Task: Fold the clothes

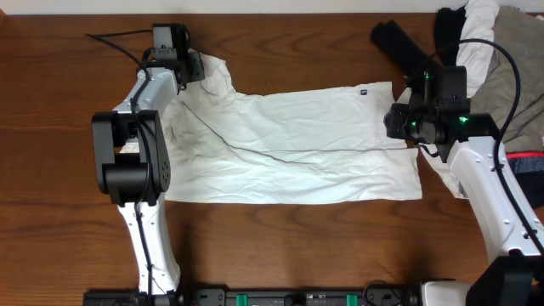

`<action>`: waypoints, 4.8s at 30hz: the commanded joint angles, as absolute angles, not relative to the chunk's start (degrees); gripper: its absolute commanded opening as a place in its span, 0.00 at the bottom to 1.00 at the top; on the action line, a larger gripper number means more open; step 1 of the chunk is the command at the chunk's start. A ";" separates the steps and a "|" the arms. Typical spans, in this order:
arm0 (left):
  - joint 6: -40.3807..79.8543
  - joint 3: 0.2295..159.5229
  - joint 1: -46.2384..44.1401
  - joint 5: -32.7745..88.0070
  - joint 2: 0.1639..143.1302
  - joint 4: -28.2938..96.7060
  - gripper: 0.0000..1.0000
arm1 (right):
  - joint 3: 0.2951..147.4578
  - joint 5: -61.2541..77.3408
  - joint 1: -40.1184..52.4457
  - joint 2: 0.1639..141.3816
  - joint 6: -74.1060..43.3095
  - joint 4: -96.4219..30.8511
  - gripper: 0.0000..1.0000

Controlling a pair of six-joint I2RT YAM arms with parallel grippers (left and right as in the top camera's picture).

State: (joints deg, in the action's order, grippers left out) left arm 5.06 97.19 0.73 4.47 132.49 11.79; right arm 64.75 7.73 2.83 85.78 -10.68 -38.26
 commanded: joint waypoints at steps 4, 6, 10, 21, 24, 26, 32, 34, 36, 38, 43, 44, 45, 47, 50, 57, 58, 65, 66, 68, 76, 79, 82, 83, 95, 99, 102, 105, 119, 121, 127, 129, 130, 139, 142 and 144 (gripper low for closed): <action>4.75 96.86 0.49 3.81 134.28 12.27 0.32 | 64.90 7.94 3.18 85.84 -10.46 -38.13 0.38; 4.75 96.86 0.40 3.81 134.28 12.21 0.25 | 64.90 7.92 3.18 85.84 -10.48 -38.11 0.38; 4.73 96.88 0.40 3.81 134.28 12.03 0.08 | 64.90 7.90 3.18 85.84 -10.46 -37.85 0.38; 4.73 96.88 0.62 3.77 129.10 17.21 0.06 | 64.90 3.27 3.18 87.31 -10.46 -26.09 0.32; 4.73 96.88 0.64 3.75 126.96 20.12 0.06 | 64.90 2.81 2.70 89.89 -10.61 -20.18 0.31; 4.73 96.88 0.67 3.75 125.67 21.74 0.06 | 64.90 2.83 2.22 92.36 -11.68 -17.58 0.31; 4.97 96.88 0.84 3.77 124.51 24.82 0.06 | 64.90 3.05 0.71 101.84 -11.97 -11.46 0.31; 4.95 96.88 0.89 3.77 124.51 25.78 0.06 | 64.90 3.16 0.30 104.68 -11.97 -9.32 0.31; 4.95 96.88 0.91 3.77 124.51 26.37 0.06 | 64.90 3.42 -0.01 106.78 -11.97 -7.31 0.31; 4.95 96.88 0.93 3.77 124.51 26.39 0.06 | 64.90 3.42 -0.05 108.60 -11.97 -5.04 0.33; 4.95 96.88 0.93 3.77 124.51 26.44 0.06 | 64.90 3.77 0.08 111.04 -12.03 -0.91 0.34; 4.95 96.88 0.93 3.77 124.51 26.48 0.06 | 64.90 3.95 0.08 111.37 -12.05 -0.51 0.35; 4.95 96.88 0.93 3.77 124.51 26.50 0.06 | 64.90 4.14 0.05 111.63 -12.23 -0.08 0.34; 4.95 96.88 0.93 3.77 124.51 26.55 0.06 | 64.90 4.05 0.05 112.20 -12.21 0.54 0.35; 4.95 96.88 0.93 3.77 124.51 26.65 0.06 | 64.90 4.10 0.01 113.36 -12.23 2.09 0.36; 4.95 96.88 0.93 3.79 124.51 26.79 0.06 | 64.90 4.03 0.01 116.03 -13.26 4.95 0.37; 4.95 96.88 0.93 3.79 124.51 26.79 0.06 | 64.90 4.08 -0.01 116.29 -13.26 5.52 0.37; 4.95 96.88 0.93 3.79 124.51 26.81 0.06 | 64.90 2.11 -0.10 118.41 -13.26 9.50 0.33; 4.95 96.88 0.93 3.79 124.51 26.81 0.06 | 64.90 2.13 -0.10 118.65 -13.26 9.69 0.33; 4.97 96.88 0.93 3.81 124.51 26.81 0.06 | 64.90 2.11 -0.10 119.20 -13.26 9.89 0.34; 4.97 96.88 0.78 3.81 124.51 26.79 0.06 | 64.90 1.91 -0.10 121.60 -13.28 12.27 0.50; 4.97 96.88 0.78 3.81 124.51 26.79 0.06 | 64.90 1.91 -0.10 121.89 -13.28 12.62 0.49; 4.97 96.88 0.78 3.81 124.51 26.79 0.06 | 64.93 1.89 -0.19 121.91 -13.26 12.95 0.45; 4.97 96.88 0.78 3.81 124.51 26.79 0.06 | 64.93 1.91 -0.23 121.91 -13.26 13.13 0.43; 4.99 96.86 0.78 3.81 124.51 27.00 0.06 | 64.93 0.80 -0.32 121.91 -13.30 14.83 0.03; 4.97 96.86 0.78 3.81 124.51 26.98 0.06 | 64.93 0.58 -0.36 121.91 -13.32 14.85 0.01; 4.97 96.86 0.78 3.81 124.51 26.98 0.06 | 64.99 0.60 -0.38 121.73 -13.30 15.03 0.01; 4.97 96.88 0.78 3.81 124.42 27.27 0.06 | 65.52 0.62 -0.45 120.99 -13.30 14.68 0.01; 4.97 96.88 1.61 3.81 116.38 35.42 0.06 | 67.75 -0.67 -2.22 110.54 -13.28 2.17 0.01; 4.99 96.88 2.22 3.81 115.46 36.73 0.06 | 67.75 -0.64 -2.42 108.92 -13.26 0.27 0.01; 6.26 96.88 2.90 3.81 114.32 38.74 0.06 | 67.75 0.58 -2.46 106.80 -13.23 -2.63 0.00; 6.26 96.88 2.87 3.81 114.45 38.33 0.06 | 67.75 0.86 -2.44 107.11 -13.15 -2.57 0.01; 6.26 96.88 2.83 3.81 114.52 38.26 0.06 | 67.75 0.91 -2.44 107.37 -12.78 -2.57 0.05; 7.44 96.88 2.83 3.84 115.11 38.09 0.05 | 67.75 3.53 -2.35 114.76 -11.07 1.32 0.48; 7.57 96.86 2.83 3.84 115.11 38.09 0.06 | 67.75 7.29 -2.33 116.71 -11.07 5.54 0.53; 7.57 96.86 2.83 3.84 115.11 38.09 0.06 | 67.75 7.53 -2.28 117.78 -11.07 7.46 0.56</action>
